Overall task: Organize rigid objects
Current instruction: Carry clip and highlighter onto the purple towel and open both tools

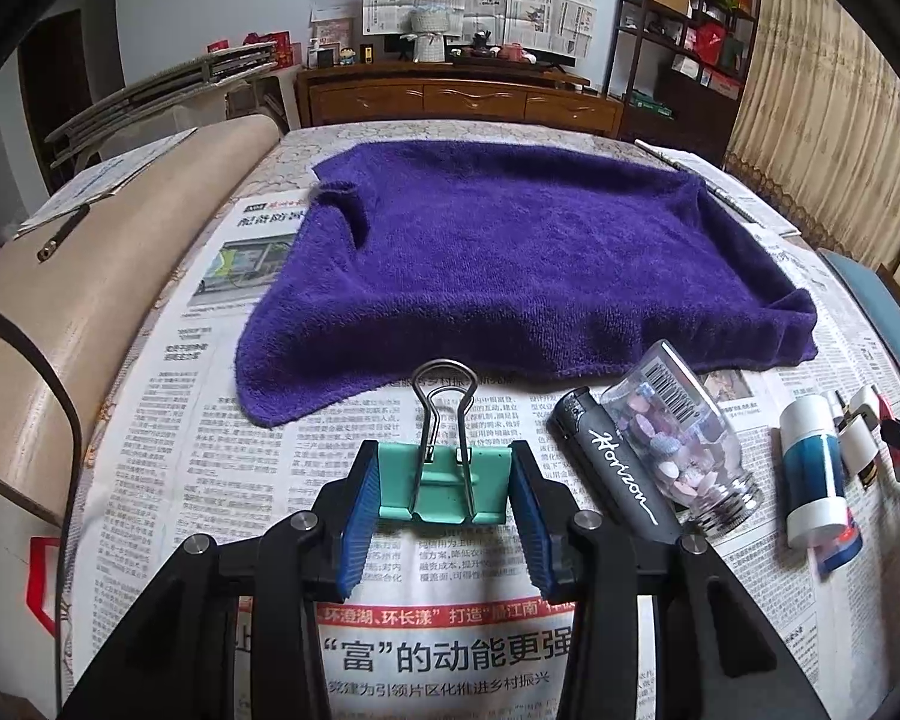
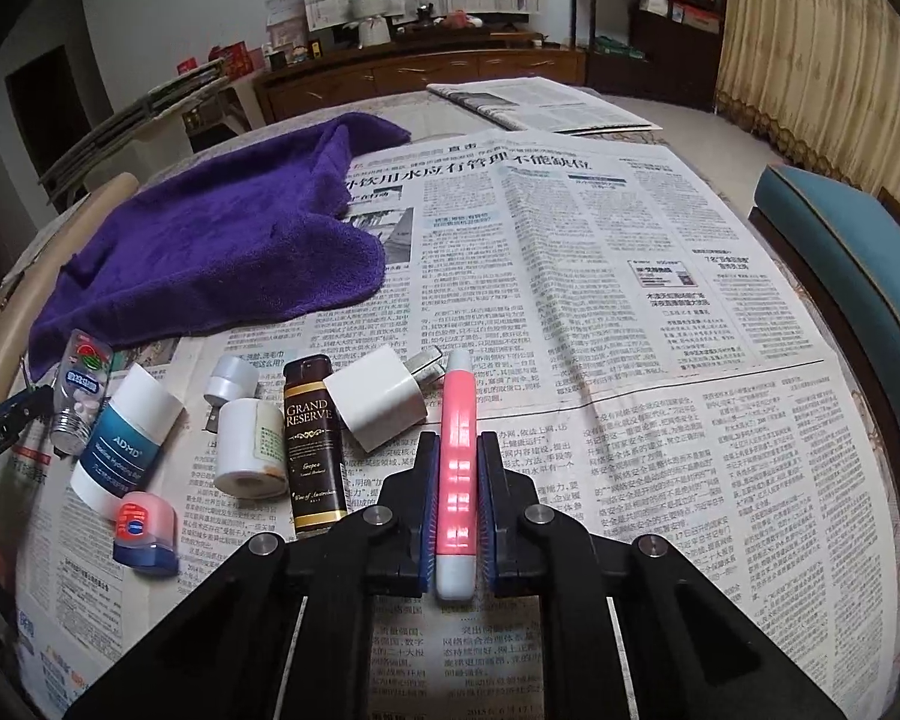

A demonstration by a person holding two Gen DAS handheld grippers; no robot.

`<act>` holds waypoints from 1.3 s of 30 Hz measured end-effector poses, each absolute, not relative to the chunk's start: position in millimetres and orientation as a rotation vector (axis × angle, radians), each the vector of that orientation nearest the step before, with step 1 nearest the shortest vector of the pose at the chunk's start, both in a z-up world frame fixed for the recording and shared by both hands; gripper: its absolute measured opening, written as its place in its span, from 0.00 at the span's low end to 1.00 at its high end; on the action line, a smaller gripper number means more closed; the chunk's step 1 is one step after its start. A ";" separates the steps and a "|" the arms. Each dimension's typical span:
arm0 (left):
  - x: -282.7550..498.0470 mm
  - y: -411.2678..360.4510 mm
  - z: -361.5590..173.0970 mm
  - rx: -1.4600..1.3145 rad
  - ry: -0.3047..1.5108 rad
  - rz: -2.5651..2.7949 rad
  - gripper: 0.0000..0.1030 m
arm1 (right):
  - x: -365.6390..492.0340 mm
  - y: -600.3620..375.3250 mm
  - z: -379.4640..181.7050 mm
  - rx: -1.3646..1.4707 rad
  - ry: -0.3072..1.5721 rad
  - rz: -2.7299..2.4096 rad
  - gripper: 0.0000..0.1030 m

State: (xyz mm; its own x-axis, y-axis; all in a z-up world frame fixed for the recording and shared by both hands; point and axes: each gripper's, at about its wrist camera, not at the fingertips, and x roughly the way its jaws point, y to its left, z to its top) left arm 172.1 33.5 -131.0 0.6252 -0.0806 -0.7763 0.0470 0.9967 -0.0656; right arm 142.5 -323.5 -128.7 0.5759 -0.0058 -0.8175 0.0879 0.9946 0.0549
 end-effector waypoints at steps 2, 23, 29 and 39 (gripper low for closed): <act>170.2 34.5 -125.2 -0.038 0.892 -0.071 0.38 | 140.9 -324.0 -122.6 0.097 0.949 -0.052 0.12; 243.0 42.0 -36.2 -0.072 0.800 -0.085 0.38 | 233.3 -249.4 -50.8 0.159 0.860 0.167 0.12; 307.9 24.4 -45.9 -0.078 0.831 -0.125 0.38 | 306.2 -202.8 -49.9 0.130 0.880 0.246 0.12; 385.8 -6.1 -107.3 -0.046 0.977 -0.171 0.38 | 386.9 -164.9 -100.3 0.056 0.994 0.280 0.12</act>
